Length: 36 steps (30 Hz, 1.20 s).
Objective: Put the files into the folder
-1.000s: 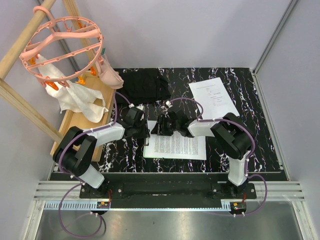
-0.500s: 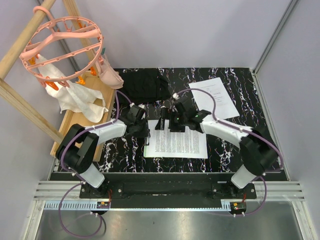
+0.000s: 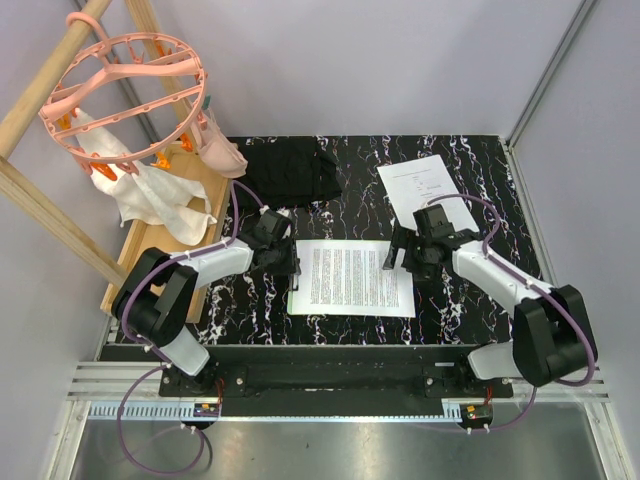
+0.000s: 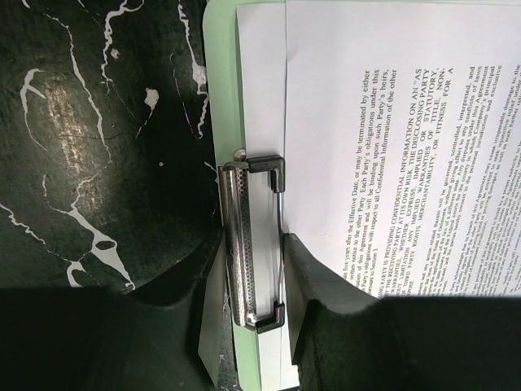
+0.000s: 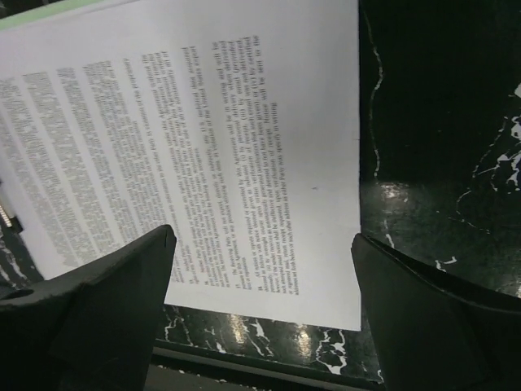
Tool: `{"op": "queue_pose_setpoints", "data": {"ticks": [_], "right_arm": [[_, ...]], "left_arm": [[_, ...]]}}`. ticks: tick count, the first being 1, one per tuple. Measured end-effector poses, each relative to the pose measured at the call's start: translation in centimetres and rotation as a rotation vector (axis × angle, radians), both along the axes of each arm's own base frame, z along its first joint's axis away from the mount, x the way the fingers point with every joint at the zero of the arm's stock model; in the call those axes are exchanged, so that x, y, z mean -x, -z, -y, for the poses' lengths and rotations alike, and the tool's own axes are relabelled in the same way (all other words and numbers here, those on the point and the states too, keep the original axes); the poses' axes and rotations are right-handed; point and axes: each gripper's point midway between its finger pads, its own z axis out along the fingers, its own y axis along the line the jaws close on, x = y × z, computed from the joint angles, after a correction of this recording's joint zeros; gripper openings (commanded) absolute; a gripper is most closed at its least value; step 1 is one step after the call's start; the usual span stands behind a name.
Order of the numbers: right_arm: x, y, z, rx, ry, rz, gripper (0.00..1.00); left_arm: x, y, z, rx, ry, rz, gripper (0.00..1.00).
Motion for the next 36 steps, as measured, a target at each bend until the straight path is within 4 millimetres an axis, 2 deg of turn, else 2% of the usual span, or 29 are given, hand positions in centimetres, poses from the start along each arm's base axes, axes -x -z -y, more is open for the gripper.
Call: {"op": "queue_pose_setpoints", "data": {"ticks": [3, 8, 13, 22, 36], "right_arm": [[0.1, 1.7, 1.0, 0.042, 0.013, -0.047, 1.00], [0.4, 3.2, 2.4, 0.067, 0.028, -0.081, 1.00], [0.4, 4.8, 2.5, 0.054, 0.013, -0.108, 1.00], [-1.8, 4.4, 0.7, -0.021, -0.037, -0.044, 1.00], [-1.9, 4.1, -0.3, -0.071, -0.072, -0.028, 0.97]], "left_arm": [[0.0, 0.0, 0.0, 0.002, 0.002, -0.001, 0.00], [0.0, -0.1, 0.0, 0.026, 0.003, -0.011, 0.00], [-0.1, -0.1, 0.0, 0.062, 0.006, -0.023, 0.00], [-0.2, -0.3, 0.8, 0.155, 0.038, -0.020, 0.00], [-0.2, -0.4, 1.1, 0.221, 0.042, -0.034, 0.00]]}}
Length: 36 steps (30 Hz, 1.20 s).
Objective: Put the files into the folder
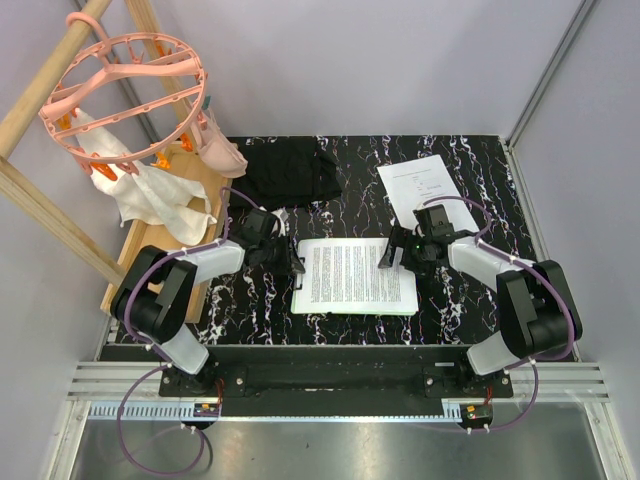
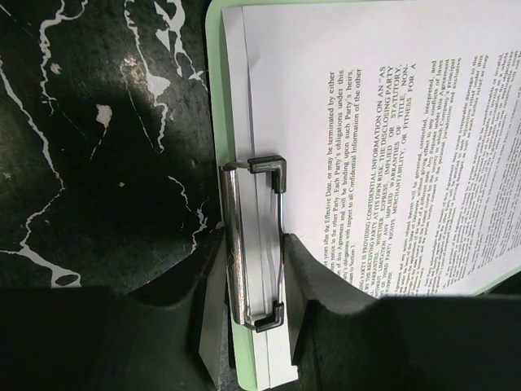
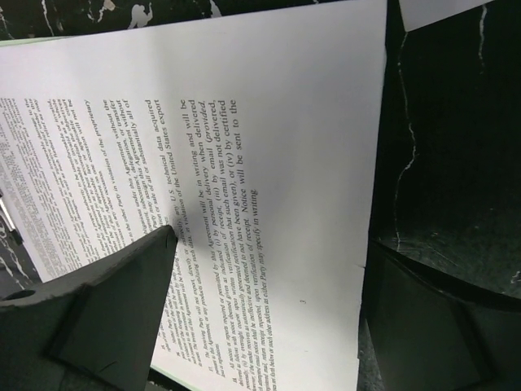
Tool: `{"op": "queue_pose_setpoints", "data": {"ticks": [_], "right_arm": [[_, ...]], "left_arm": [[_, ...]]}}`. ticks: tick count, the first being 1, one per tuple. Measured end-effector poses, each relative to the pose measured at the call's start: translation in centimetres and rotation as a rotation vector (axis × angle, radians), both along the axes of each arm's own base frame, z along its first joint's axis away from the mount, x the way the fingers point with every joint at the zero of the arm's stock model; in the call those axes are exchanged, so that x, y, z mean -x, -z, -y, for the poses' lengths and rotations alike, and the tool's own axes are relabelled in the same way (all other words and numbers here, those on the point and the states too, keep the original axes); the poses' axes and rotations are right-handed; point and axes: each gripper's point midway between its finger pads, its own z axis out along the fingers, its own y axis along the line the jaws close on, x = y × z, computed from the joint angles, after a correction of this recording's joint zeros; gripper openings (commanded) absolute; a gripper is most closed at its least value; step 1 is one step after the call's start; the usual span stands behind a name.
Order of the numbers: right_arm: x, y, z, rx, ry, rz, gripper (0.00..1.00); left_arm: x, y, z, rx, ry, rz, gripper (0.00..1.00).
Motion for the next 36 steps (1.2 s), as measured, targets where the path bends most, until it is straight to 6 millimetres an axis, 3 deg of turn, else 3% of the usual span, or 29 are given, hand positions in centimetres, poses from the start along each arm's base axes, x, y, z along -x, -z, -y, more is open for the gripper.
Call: {"op": "queue_pose_setpoints", "data": {"ticks": [18, 24, 26, 28, 30, 31, 32, 36], "right_arm": [[-0.1, -0.1, -1.8, -0.040, -0.011, 0.010, 0.93], [-0.1, -0.2, -2.5, -0.043, -0.009, 0.021, 1.00], [0.0, -0.2, -2.8, -0.043, -0.018, 0.024, 1.00], [0.0, -0.2, -2.9, -0.036, -0.023, 0.023, 1.00], [0.1, -0.2, -2.9, -0.024, -0.024, 0.012, 1.00], [0.1, -0.2, -2.7, -0.015, -0.024, 0.005, 1.00], [0.3, -0.2, -2.5, -0.003, -0.022, -0.004, 1.00], [0.7, -0.4, -1.5, 0.040, -0.007, -0.035, 1.00]], "left_arm": [[-0.1, 0.1, -0.5, -0.005, -0.042, -0.003, 0.00], [-0.4, 0.1, -1.1, -0.051, -0.081, -0.022, 0.00], [-0.5, 0.2, -1.3, -0.092, -0.089, -0.034, 0.14], [-0.6, 0.3, -1.5, -0.138, -0.088, -0.042, 0.40], [-0.7, 0.4, -1.8, -0.187, -0.082, -0.050, 0.53], [-0.8, 0.5, -2.2, -0.218, -0.083, -0.047, 0.78], [-0.7, 0.5, -2.6, -0.236, -0.088, -0.051, 0.84], [-0.6, -0.3, -4.2, -0.300, -0.111, -0.024, 0.87]]}}
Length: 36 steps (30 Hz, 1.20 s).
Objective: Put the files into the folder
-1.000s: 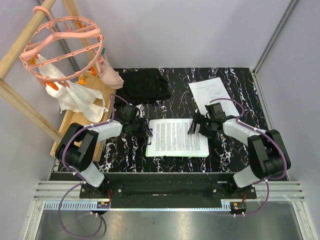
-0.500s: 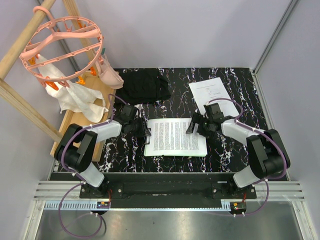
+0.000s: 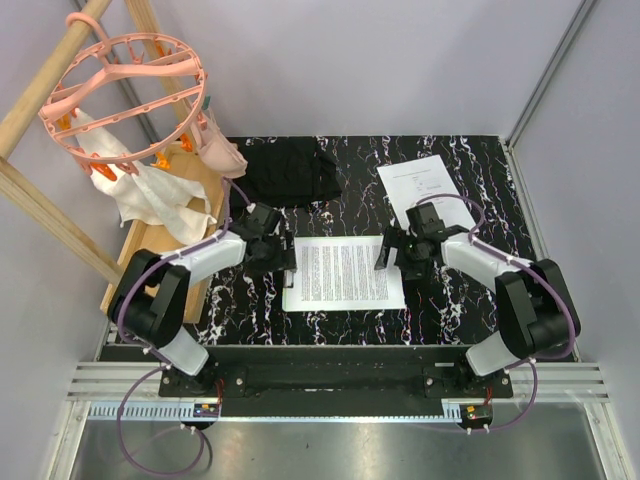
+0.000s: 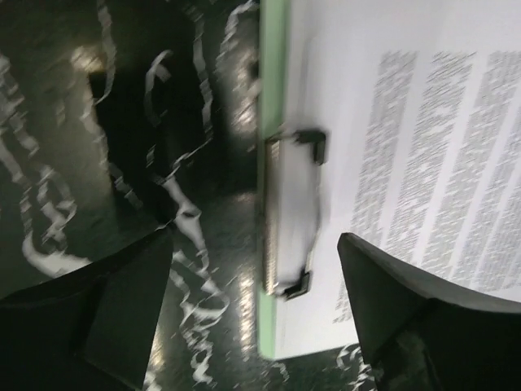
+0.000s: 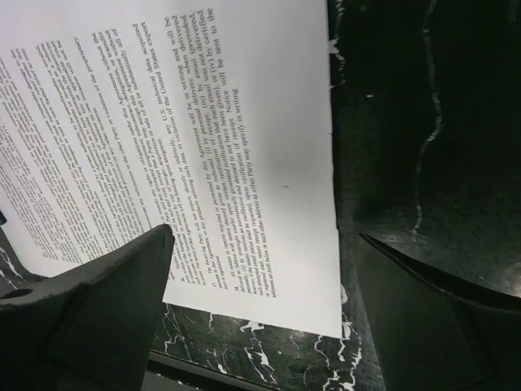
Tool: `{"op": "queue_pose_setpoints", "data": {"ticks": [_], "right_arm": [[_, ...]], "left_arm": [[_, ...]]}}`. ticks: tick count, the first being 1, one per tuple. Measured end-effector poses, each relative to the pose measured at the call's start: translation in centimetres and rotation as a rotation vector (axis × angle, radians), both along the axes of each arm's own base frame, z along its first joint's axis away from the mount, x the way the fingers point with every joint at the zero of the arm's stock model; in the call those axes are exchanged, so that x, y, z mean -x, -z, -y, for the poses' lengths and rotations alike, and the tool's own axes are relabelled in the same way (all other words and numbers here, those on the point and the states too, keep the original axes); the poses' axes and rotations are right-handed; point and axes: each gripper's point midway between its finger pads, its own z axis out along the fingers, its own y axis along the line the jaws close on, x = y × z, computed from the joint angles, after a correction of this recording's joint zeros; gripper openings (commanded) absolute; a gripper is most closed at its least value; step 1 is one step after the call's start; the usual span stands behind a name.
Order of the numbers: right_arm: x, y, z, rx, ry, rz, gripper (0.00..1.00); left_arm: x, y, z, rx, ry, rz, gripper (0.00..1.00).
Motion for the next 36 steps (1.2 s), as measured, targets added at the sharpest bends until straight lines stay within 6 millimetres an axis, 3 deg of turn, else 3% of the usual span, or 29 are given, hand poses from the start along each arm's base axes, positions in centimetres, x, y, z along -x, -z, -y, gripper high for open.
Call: {"op": "queue_pose_setpoints", "data": {"ticks": [4, 7, 11, 15, 19, 24, 31, 36], "right_arm": [[-0.9, -1.9, 2.2, 0.022, 0.064, 0.029, 1.00], [-3.2, -3.8, 5.4, 0.031, 0.166, 0.080, 1.00], [-7.2, -5.4, 10.7, 0.054, 0.320, 0.118, 1.00], [-10.9, -5.5, 15.3, 0.060, 0.438, 0.131, 1.00], [-12.8, -4.8, 19.1, 0.072, 0.516, 0.119, 1.00], [-16.0, -4.5, 22.3, 0.094, 0.538, 0.142, 1.00], [-19.6, -4.2, 25.2, 0.150, 0.481, 0.189, 1.00], [-20.1, -2.4, 25.4, 0.173, 0.404, 0.172, 1.00]], "left_arm": [[1.9, -1.3, -1.9, -0.051, -0.003, 0.001, 0.82], [1.7, -5.2, -0.7, 0.007, 0.048, 0.123, 0.74], [-0.1, -11.2, 5.5, 0.165, 0.193, 0.311, 0.70], [-3.6, -14.5, 14.3, 0.308, 0.344, 0.425, 0.67], [-6.8, -14.3, 22.2, 0.424, 0.453, 0.463, 0.62], [-10.4, -11.0, 29.5, 0.571, 0.488, 0.447, 0.61], [-13.9, -6.9, 35.7, 0.748, 0.396, 0.365, 0.51], [-15.0, -4.2, 37.2, 0.796, 0.266, 0.263, 0.47]]}}
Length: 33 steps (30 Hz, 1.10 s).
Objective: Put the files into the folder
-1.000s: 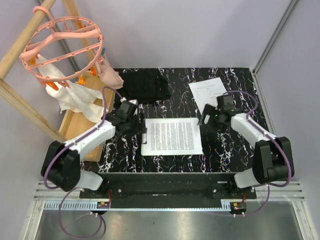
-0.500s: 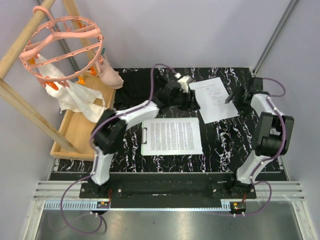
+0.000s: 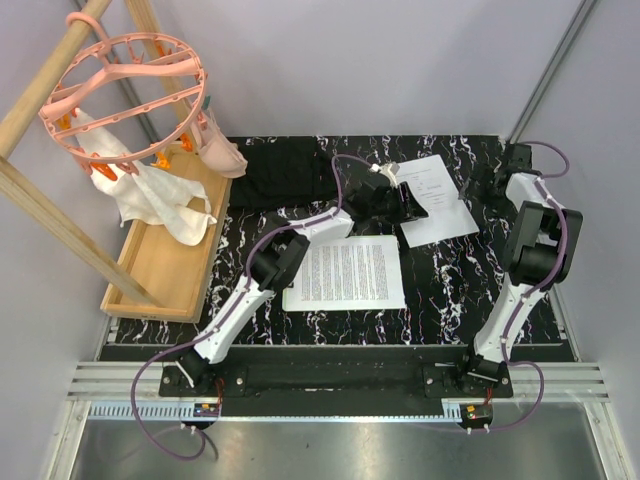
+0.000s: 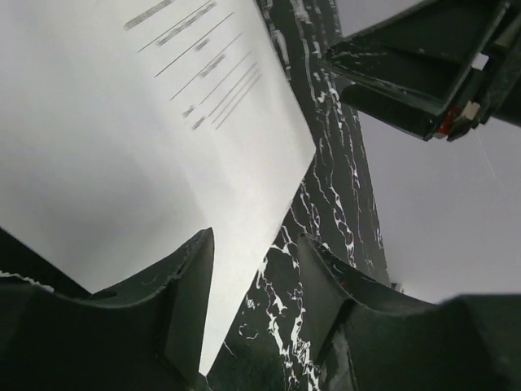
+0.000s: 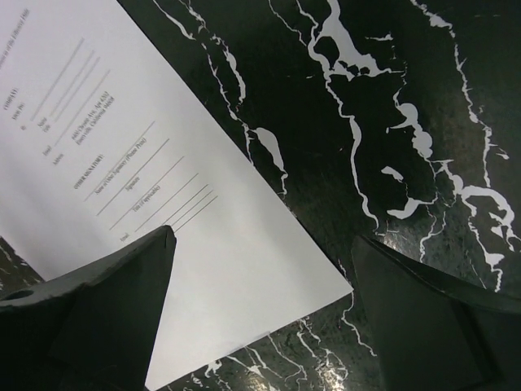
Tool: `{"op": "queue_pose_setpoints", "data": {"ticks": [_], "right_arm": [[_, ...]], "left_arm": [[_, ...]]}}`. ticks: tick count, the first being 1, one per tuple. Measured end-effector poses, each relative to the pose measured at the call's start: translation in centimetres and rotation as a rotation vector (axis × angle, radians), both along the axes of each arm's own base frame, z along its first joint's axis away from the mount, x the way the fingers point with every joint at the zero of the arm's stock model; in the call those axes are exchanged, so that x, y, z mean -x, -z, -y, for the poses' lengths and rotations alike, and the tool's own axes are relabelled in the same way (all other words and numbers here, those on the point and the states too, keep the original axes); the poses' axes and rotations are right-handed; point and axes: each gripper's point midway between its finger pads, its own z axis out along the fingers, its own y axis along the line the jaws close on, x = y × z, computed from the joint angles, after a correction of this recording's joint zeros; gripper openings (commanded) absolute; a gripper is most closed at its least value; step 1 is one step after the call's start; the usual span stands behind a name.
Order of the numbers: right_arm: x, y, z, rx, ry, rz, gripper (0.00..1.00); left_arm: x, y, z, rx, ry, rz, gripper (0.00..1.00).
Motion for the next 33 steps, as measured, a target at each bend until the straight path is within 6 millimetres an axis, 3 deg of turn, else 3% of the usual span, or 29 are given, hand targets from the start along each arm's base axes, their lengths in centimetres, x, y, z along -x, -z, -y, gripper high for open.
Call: {"op": "queue_pose_setpoints", "data": {"ticks": [7, 16, 27, 33], "right_arm": [[0.6, 2.9, -0.7, -0.037, -0.039, -0.069, 1.00], [0.7, 2.9, -2.0, -0.088, -0.061, -0.047, 1.00], [1.7, 2.1, -6.8, -0.256, -0.120, -0.041, 1.00], [3.2, 0.0, -8.8, -0.406, -0.042, 0.017, 1.00]], "left_arm": [[0.0, 2.3, -0.3, -0.009, -0.077, -0.147, 0.47], [0.3, 3.1, -0.3, 0.002, -0.107, -0.240, 0.38], [0.4, 3.5, 0.1, 0.071, -0.091, -0.320, 0.35], [0.5, 3.5, 0.2, 0.072, -0.084, -0.323, 0.35]]}}
